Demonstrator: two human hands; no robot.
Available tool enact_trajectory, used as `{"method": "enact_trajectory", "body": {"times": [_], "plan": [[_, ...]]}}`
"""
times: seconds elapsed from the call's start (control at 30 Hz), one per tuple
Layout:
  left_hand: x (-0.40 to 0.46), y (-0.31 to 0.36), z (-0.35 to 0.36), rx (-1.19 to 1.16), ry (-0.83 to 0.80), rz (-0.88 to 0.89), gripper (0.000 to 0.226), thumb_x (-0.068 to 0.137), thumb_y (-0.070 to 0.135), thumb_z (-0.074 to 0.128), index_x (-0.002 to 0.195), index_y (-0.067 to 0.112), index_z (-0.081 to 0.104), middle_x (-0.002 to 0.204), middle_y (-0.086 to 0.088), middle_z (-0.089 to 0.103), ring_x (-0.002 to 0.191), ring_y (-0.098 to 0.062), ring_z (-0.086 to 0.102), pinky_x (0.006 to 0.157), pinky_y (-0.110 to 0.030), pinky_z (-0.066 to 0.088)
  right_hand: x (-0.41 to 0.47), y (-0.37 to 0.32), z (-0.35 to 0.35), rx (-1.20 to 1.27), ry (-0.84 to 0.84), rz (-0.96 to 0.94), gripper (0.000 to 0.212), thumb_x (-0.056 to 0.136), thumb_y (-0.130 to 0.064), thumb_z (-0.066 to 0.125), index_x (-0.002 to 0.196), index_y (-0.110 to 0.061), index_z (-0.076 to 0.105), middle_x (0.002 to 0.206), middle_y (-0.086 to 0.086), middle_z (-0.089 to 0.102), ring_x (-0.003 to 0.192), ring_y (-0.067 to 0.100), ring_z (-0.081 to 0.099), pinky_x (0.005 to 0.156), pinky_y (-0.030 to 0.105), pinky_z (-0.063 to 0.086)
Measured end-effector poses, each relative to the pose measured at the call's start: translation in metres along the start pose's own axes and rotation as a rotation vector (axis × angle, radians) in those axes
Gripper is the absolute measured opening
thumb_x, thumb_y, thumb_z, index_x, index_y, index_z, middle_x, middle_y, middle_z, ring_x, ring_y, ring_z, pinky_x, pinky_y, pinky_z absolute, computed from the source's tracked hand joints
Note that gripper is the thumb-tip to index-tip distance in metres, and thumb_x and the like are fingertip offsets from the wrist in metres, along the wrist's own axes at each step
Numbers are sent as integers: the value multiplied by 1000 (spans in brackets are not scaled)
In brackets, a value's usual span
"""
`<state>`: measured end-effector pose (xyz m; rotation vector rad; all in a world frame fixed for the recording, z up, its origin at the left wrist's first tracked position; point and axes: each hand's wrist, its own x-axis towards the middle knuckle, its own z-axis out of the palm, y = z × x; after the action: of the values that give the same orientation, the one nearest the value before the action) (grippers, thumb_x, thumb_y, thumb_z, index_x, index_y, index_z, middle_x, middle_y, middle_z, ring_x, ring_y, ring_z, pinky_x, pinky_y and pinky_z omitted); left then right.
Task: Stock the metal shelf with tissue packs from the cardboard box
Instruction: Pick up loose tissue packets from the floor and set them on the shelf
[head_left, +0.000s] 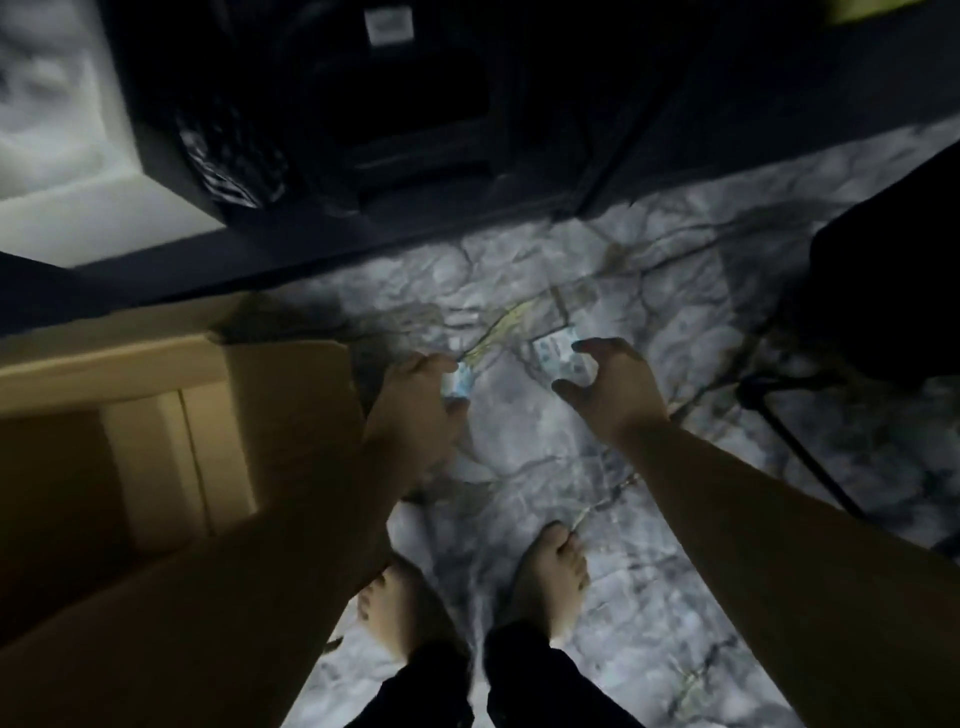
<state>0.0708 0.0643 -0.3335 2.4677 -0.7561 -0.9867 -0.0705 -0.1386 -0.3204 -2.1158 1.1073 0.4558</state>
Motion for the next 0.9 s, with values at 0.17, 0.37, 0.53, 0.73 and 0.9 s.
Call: {"method": "enact_trajectory", "body": {"times": [0.17,0.37,0.53,0.73,0.9], "plan": [[61,-35,60,61,6,-69,48,79,30,77,122,13,68,126,-17,65,118,-40,58,104,-39,44,67,44,54,-127,-56,-100,73,81,-24,84,148,-15,55,151,13,50,135,37,47,111,38,43],[94,-70,106,102,-37,-33,81,65,10,91,139,9,60,136,-25,52,125,-49,48,107,-50,46,118,73,97,-238,62,-231,67,82,-30,82,143,-30,57,150,7,48,121,37,50,95,46,54],[91,-71,111,127,26,-39,77,63,16,91,134,10,62,130,-24,52,118,-51,50,99,-55,50,118,73,103,-243,142,-146,52,81,-33,81,129,-23,63,118,12,56,107,39,51,78,41,45],[46,-15,55,86,84,5,69,67,30,84,131,13,64,128,-21,53,117,-46,50,100,-49,50,62,34,60,-70,224,-121,56,73,-35,84,120,-12,63,111,16,59,106,41,52,78,40,43],[-8,37,-22,100,40,101,61,72,44,70,129,23,59,126,-9,50,111,-37,57,98,-42,51,-11,-16,-9,77,190,-181,63,75,-28,89,129,-9,63,118,14,55,111,41,55,83,44,51]]}}
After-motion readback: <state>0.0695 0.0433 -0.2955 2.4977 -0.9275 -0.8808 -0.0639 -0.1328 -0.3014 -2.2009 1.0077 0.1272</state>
